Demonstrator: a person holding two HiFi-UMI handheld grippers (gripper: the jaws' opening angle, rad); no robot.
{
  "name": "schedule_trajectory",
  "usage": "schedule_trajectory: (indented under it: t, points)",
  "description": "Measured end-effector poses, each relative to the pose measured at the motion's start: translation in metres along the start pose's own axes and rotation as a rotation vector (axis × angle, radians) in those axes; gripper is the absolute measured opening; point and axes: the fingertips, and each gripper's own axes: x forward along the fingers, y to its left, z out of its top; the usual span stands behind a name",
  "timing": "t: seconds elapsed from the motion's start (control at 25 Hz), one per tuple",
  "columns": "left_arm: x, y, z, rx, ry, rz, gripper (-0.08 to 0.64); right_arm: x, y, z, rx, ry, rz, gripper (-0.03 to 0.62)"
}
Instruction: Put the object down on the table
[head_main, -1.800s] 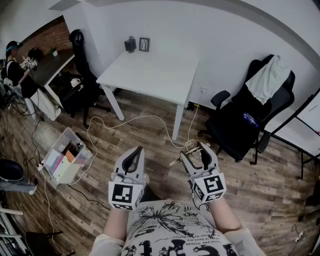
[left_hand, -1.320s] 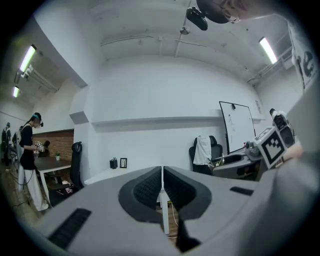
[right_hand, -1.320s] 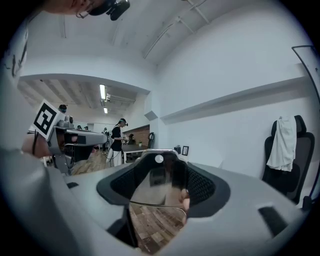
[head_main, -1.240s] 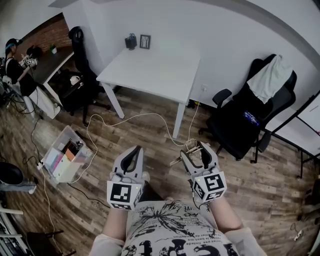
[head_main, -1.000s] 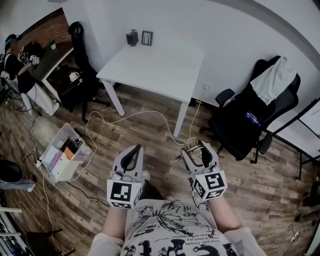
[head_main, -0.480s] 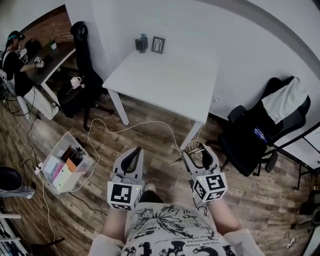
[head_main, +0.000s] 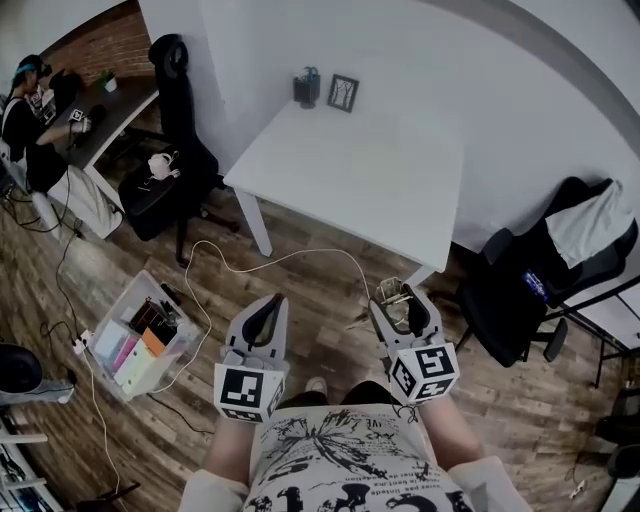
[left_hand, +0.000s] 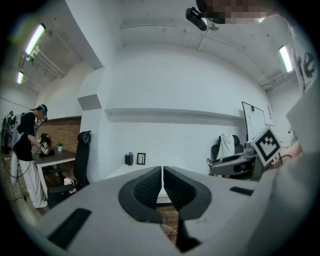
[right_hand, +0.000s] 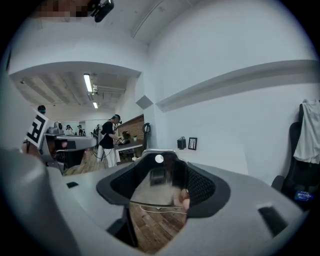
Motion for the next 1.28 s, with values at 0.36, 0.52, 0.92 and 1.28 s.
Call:
schedule_trajectory:
  t: [0.36,0.52,0.92,1.28]
  points:
    - [0.045,0.040,-0.016,-0.016,0.033,0.026,0.012,0.074,-0.009,0.000,0.013,0.025,0.039,0.279]
    - [0.084,0.055,-0.012,-0.006,0.035,0.044,0.012,0.116,-0.031,0.010,0.013,0.014,0.058,0.279]
    - [0.231,0.082,0.017,0.021,0.028,0.024,0.012,0.226,-0.130,0.045,0.032,0.005,0.035,0.279]
    - [0.341,0.078,0.031,0.035,0.031,-0.028,0.012,0.279,-0.217,0.052,0.059,0.039,-0.020,0.279]
